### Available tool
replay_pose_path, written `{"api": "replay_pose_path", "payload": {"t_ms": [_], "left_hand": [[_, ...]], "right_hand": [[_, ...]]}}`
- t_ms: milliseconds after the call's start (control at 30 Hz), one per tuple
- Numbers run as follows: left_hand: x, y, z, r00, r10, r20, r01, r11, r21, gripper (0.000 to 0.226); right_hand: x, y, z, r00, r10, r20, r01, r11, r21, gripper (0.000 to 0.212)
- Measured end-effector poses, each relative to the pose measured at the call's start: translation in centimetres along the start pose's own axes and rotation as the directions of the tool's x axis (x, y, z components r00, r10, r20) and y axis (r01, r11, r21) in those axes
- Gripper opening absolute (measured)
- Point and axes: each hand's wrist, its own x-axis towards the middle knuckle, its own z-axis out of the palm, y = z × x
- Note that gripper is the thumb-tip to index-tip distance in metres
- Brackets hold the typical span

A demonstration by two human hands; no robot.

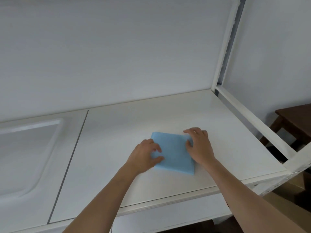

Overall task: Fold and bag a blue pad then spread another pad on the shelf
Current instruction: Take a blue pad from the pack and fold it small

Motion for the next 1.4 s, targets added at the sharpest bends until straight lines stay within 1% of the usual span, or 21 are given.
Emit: {"api": "replay_pose_path", "payload": {"t_ms": [33, 67, 100, 167, 267, 333, 400, 467, 500, 533, 600, 633, 700, 767, 800, 933, 1100, 1167, 1267, 1333, 1400], "left_hand": [[-0.3, -0.2, 0.1, 0.995, 0.043, 0.088, -0.045, 0.999, 0.012, 0.036], [-0.5, -0.3, 0.3, 0.987, 0.072, 0.145, -0.078, 0.996, 0.039, 0.042], [-0.7, -0.5, 0.4, 0.982, 0.084, 0.167, -0.097, 0.993, 0.069, 0.046], [-1.0, -0.7, 0.1, 0.983, 0.09, 0.162, -0.109, 0.988, 0.112, 0.047], [-1.5, -1.3, -0.9, 0.984, 0.072, 0.166, -0.097, 0.984, 0.152, 0.044], [-1.9, -1.8, -1.7, 0.988, 0.018, 0.151, -0.051, 0.976, 0.213, 0.045], [-2.3, -2.5, -2.4, 0.99, -0.084, 0.111, 0.049, 0.957, 0.284, 0.053], [-3.0, -3.2, -2.8, 0.985, -0.161, 0.054, 0.137, 0.94, 0.312, 0.063], [-3.4, -3.5, -2.9, 0.986, -0.163, 0.026, 0.148, 0.942, 0.3, 0.064], [-3.7, -3.8, -2.9, 0.991, -0.137, -0.001, 0.132, 0.953, 0.272, 0.064], [-4.5, -4.0, -2.7, 0.999, -0.031, -0.041, 0.038, 0.979, 0.199, 0.061], [-4.9, -4.0, -2.6, 0.998, 0.035, -0.043, -0.027, 0.984, 0.174, 0.06], [-5.6, -4.1, -2.2, 0.99, 0.139, -0.015, -0.136, 0.98, 0.148, 0.06], [-6.5, -4.3, -1.9, 0.986, 0.168, 0.022, -0.169, 0.977, 0.129, 0.061], [-6.9, -4.4, -1.8, 0.986, 0.16, 0.036, -0.163, 0.979, 0.119, 0.063], [-8.9, -4.3, -1.7, 0.99, 0.066, 0.127, -0.079, 0.992, 0.103, 0.068], [-11.2, -4.5, -1.5, 0.976, 0.053, 0.211, -0.074, 0.993, 0.093, 0.078], [-12.0, -4.6, -1.4, 0.971, 0.066, 0.229, -0.093, 0.99, 0.11, 0.079], [-12.9, -4.6, -1.4, 0.97, 0.102, 0.221, -0.134, 0.982, 0.137, 0.079], [-13.7, -4.5, -1.3, 0.966, 0.14, 0.218, -0.178, 0.97, 0.165, 0.082], [-14.4, -4.7, -1.1, 0.961, 0.16, 0.224, -0.203, 0.962, 0.183, 0.085]], "right_hand": [[0.1, 0.0, 0.2, 0.999, -0.033, 0.042, 0.032, 0.999, 0.032, 0.036], [0.2, 0.0, 0.3, 0.996, -0.036, 0.079, 0.032, 0.998, 0.05, 0.034], [0.1, -0.1, 0.4, 0.993, -0.031, 0.109, 0.026, 0.998, 0.055, 0.032], [-0.1, -0.5, 0.4, 0.989, -0.019, 0.148, 0.014, 0.999, 0.034, 0.03], [-0.8, -0.9, 0.0, 0.987, 0.016, 0.158, -0.004, 0.997, -0.076, 0.032], [-1.4, -1.8, -0.4, 0.987, 0.055, 0.149, -0.032, 0.987, -0.157, 0.029], [-2.3, -2.9, -0.8, 0.979, 0.13, 0.157, -0.092, 0.969, -0.228, 0.022], [-3.3, -3.8, -1.2, 0.967, 0.201, 0.154, -0.152, 0.948, -0.279, 0.024], [-3.6, -3.9, -1.2, 0.972, 0.197, 0.132, -0.156, 0.951, -0.267, 0.025], [-3.9, -3.8, -1.2, 0.981, 0.157, 0.11, -0.131, 0.968, -0.213, 0.024], [-4.4, -3.2, -0.8, 0.994, -0.009, 0.11, 0.009, 1.0, 0.005, 0.026], [-4.7, -3.0, -0.4, 0.987, -0.099, 0.129, 0.086, 0.991, 0.098, 0.036], [-5.4, -2.6, 0.2, 0.963, -0.2, 0.18, 0.17, 0.971, 0.165, 0.052], [-6.2, -2.4, 0.4, 0.95, -0.21, 0.233, 0.176, 0.972, 0.159, 0.056], [-6.6, -2.3, 0.4, 0.95, -0.195, 0.245, 0.159, 0.974, 0.16, 0.057], [-7.7, -2.7, -0.1, 0.963, -0.143, 0.227, 0.103, 0.979, 0.179, 0.053], [-10.4, -2.8, -1.0, 0.959, -0.173, 0.224, 0.133, 0.974, 0.183, 0.052], [-11.8, -2.4, -1.0, 0.951, -0.205, 0.23, 0.168, 0.971, 0.169, 0.055], [-13.6, -1.8, -0.6, 0.922, -0.303, 0.239, 0.291, 0.953, 0.085, 0.062], [-14.9, -1.7, -0.3, 0.915, -0.32, 0.245, 0.333, 0.943, -0.011, 0.064], [-15.8, -1.7, 0.0, 0.921, -0.327, 0.213, 0.345, 0.937, -0.054, 0.062]]}}
